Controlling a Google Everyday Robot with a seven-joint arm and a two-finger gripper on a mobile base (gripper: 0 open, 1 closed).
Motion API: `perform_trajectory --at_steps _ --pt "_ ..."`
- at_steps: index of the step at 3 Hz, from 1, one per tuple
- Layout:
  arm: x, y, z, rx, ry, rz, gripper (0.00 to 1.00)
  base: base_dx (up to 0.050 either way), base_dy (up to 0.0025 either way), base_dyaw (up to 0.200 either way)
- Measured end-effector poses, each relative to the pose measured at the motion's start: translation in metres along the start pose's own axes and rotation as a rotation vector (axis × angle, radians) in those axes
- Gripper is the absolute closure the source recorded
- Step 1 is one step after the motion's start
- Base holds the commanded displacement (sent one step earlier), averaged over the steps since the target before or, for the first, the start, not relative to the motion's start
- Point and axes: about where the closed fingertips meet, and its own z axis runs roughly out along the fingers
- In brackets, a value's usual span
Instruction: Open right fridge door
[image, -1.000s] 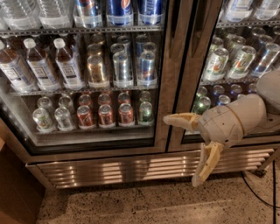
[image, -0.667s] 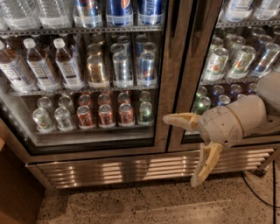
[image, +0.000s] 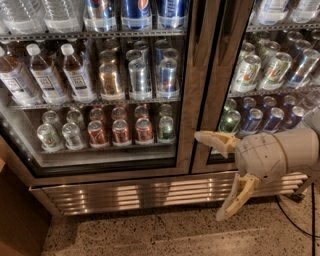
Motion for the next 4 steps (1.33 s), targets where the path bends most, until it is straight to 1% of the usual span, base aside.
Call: perform_trajectory --at_steps 1,2,3,4 --pt "0.001 0.003 -0.004 0.097 -0.035 -0.017 0.0 0.0 0.0 0.0" --pt "0.001 0.003 -0.004 0.097 -0.035 -0.017 0.0 0.0 0.0 0.0" --pt "-0.004 -0.004 -0.003 0.094 -0.04 -0.003 0.0 0.0 0.0 0.0" --pt "-0.031 -0.007 -0.011 0.121 -0.03 -0.026 0.0 0.0 0.0 0.0"
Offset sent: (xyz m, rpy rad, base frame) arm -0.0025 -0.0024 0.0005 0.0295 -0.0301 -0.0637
